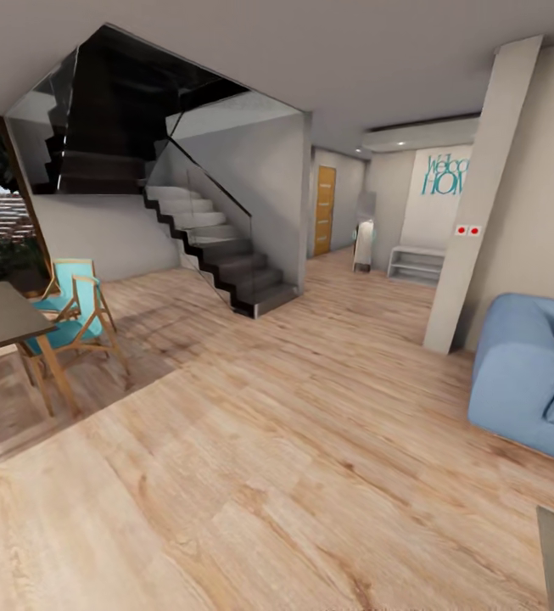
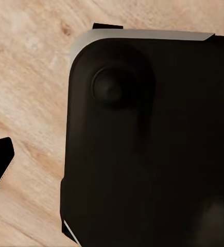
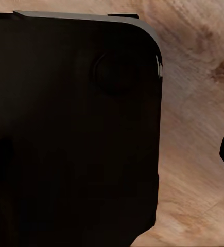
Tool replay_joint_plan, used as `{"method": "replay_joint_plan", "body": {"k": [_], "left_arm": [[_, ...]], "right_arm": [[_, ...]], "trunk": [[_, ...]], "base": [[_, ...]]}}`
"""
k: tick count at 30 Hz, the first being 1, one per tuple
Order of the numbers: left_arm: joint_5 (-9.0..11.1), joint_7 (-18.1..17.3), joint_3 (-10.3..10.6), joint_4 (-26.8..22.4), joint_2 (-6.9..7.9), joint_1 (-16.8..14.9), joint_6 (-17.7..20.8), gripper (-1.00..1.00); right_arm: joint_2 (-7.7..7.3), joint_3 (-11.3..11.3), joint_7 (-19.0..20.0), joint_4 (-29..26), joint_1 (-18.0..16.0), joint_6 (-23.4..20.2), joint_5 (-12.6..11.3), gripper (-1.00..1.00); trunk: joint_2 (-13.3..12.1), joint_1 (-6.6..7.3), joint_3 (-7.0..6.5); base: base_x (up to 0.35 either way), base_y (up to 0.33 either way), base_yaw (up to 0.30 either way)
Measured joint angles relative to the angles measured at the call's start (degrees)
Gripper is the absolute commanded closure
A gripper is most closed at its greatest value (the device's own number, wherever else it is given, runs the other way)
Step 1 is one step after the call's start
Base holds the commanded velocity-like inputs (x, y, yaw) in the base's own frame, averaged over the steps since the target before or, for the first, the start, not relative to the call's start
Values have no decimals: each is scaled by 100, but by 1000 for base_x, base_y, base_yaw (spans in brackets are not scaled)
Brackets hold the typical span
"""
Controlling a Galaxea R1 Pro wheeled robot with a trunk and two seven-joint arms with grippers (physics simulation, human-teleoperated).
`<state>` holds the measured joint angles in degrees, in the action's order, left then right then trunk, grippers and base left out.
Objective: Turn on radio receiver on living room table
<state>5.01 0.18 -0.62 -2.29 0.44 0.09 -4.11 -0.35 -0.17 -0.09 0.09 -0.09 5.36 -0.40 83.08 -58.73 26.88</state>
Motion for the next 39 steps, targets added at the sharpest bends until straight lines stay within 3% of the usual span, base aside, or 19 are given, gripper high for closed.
{"method": "replay_joint_plan", "body": {"k": [32,39], "left_arm": [[9,0,0,0,0,0,39,-100],[0,0,0,0,6,0,4,-100]], "right_arm": [[0,7,-18,0,0,8,22,-100],[8,0,-18,0,0,5,14,-100]], "trunk": [[0,0,-4],[0,0,-11]], "base": [[313,0,-13],[170,0,-187]]}}
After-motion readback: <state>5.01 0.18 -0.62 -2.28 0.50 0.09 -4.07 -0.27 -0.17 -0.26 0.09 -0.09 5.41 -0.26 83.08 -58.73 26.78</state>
